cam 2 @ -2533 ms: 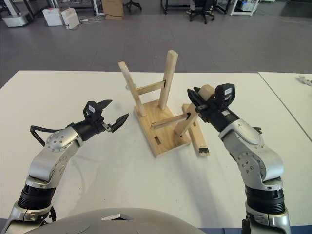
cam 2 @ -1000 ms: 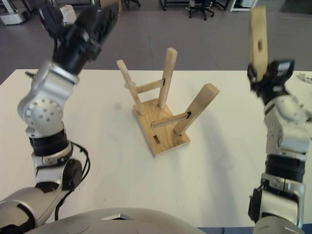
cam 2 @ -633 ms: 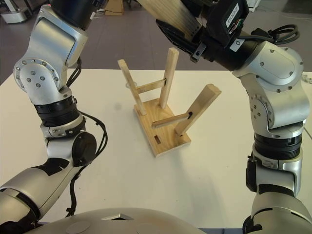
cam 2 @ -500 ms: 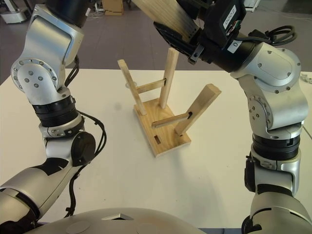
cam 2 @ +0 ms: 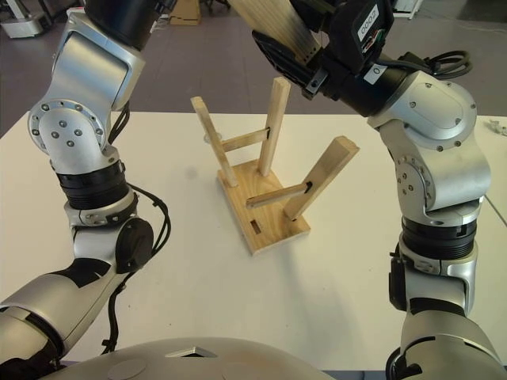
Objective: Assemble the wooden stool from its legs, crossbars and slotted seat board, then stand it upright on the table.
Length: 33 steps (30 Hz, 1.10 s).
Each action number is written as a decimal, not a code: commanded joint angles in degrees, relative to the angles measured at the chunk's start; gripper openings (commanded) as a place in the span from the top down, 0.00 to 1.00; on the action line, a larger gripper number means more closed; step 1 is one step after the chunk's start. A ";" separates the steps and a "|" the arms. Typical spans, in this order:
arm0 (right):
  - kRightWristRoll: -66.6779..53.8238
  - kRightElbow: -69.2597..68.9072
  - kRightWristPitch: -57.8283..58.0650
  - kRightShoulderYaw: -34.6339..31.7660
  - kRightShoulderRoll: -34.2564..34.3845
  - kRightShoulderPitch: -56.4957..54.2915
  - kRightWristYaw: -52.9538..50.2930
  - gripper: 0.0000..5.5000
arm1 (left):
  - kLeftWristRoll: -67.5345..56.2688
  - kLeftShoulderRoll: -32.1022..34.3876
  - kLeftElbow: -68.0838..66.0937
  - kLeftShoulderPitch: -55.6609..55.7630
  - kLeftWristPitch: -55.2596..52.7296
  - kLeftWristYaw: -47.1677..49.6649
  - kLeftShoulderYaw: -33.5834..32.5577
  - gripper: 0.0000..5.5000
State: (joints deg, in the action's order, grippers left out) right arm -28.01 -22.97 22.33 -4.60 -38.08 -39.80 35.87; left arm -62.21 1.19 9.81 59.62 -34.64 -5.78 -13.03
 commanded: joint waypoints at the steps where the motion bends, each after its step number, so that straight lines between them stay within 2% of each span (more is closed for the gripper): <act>1: -1.76 -1.42 1.56 -0.55 0.89 -1.63 0.07 0.54 | 1.99 0.17 -0.82 -0.09 1.86 0.71 -0.23 0.81; 4: -3.96 0.62 3.36 -3.68 0.21 -1.76 -0.44 0.43 | 0.80 2.05 0.00 -0.65 1.59 1.64 -2.51 0.81; 7: -4.37 12.92 7.05 -11.36 -2.06 -3.58 -4.80 0.43 | -3.88 5.68 5.70 -6.32 -2.98 3.97 -4.62 0.81; 10: -2.78 23.41 7.81 -14.07 -3.95 3.23 -2.89 0.43 | -8.59 11.05 12.96 -15.30 -7.95 5.74 -6.06 0.81; 13: 1.53 29.14 5.04 -10.21 -3.15 14.56 0.58 0.43 | -12.25 18.65 18.24 -25.24 -12.08 5.16 -8.87 0.81; 15: 8.73 33.69 0.13 -3.50 -2.18 23.17 1.27 0.43 | -12.21 20.73 21.77 -33.15 -13.65 5.67 -8.29 0.81; 17: 17.17 39.39 -7.02 4.34 -0.39 29.53 0.66 0.43 | -10.98 19.55 23.52 -43.08 -13.79 6.60 -6.82 0.81; 19: 22.28 41.63 -12.47 9.36 1.50 32.51 0.64 0.43 | -10.26 15.83 24.24 -50.38 -11.82 9.44 -5.64 0.81; 26: 17.93 28.32 -16.45 13.39 6.07 39.24 7.96 0.43 | -1.13 1.26 23.62 -60.72 -0.19 18.72 -1.23 0.81; 28: 17.90 24.99 -16.31 14.19 7.04 40.03 8.24 0.43 | 1.84 -0.12 23.36 -62.34 2.38 19.04 -1.29 0.81; 33: 19.77 22.11 -16.03 15.51 8.46 39.93 7.39 0.43 | 13.93 1.18 20.45 -63.85 8.50 13.95 1.51 0.81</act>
State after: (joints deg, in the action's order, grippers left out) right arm -8.74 0.61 5.87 10.49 -29.80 0.39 43.25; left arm -51.64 2.15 31.95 -3.89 -27.81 9.23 -12.38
